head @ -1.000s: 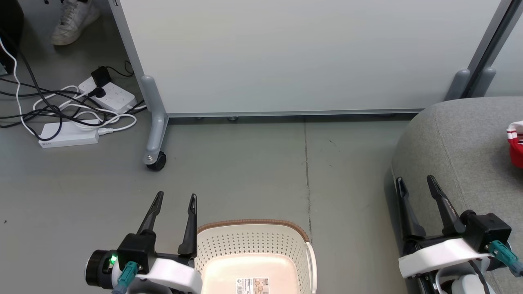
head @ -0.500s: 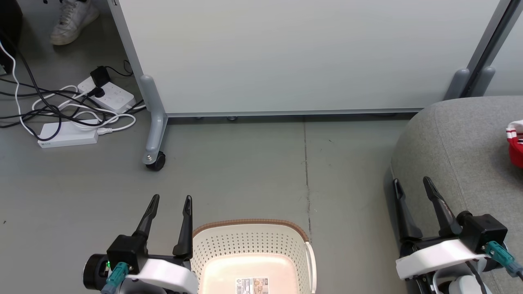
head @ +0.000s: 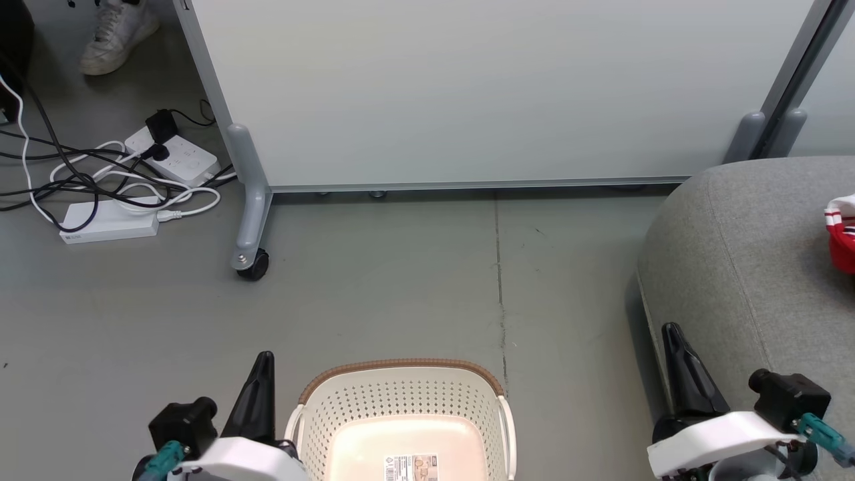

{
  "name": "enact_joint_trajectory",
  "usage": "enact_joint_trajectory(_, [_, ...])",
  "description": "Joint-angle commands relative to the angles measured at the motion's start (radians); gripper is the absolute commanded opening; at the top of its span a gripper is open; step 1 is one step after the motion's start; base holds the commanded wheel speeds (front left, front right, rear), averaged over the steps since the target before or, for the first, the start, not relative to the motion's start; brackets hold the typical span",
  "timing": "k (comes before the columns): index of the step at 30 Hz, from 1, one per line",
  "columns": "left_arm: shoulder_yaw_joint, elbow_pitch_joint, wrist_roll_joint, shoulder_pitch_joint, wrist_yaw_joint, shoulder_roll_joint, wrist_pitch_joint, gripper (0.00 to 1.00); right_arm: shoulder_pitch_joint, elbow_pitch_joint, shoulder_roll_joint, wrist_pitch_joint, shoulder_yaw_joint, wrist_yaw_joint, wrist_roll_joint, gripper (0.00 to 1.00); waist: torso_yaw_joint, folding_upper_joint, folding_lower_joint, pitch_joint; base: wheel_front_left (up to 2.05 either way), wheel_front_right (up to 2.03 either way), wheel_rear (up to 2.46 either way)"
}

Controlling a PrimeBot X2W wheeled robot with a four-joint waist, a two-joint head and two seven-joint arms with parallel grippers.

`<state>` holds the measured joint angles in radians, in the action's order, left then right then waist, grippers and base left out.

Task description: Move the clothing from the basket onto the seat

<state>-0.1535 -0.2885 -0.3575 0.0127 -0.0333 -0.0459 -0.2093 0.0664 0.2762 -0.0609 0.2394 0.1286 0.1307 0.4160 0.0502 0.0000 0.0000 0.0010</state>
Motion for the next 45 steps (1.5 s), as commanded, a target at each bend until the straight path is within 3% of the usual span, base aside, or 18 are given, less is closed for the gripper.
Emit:
enact_joint_trajectory(1, [0.021,0.013,-0.050,0.036,0.010,-0.003,0.014,0.00,0.023,-0.016,-0.002,-0.008,-0.011,0.000,0.049,0.00,-0.001,0.0000,0.0000,0.000,0.00,0.00,0.00])
enact_joint_trajectory(22, [0.123,0.000,-0.378,0.078,0.053,-0.009,0.135,0.00,0.038,-0.018,0.001,-0.065,-0.040,0.000,0.370,0.00,-0.010,0.0000,0.0000,0.000,0.00,0.00,0.00])
enact_joint_trajectory(45, [0.212,-0.011,-0.659,0.113,0.091,-0.013,0.240,0.00,0.048,-0.021,0.003,-0.114,-0.065,0.000,0.646,0.00,-0.020,0.0000,0.0000,0.000,0.00,0.00,0.00])
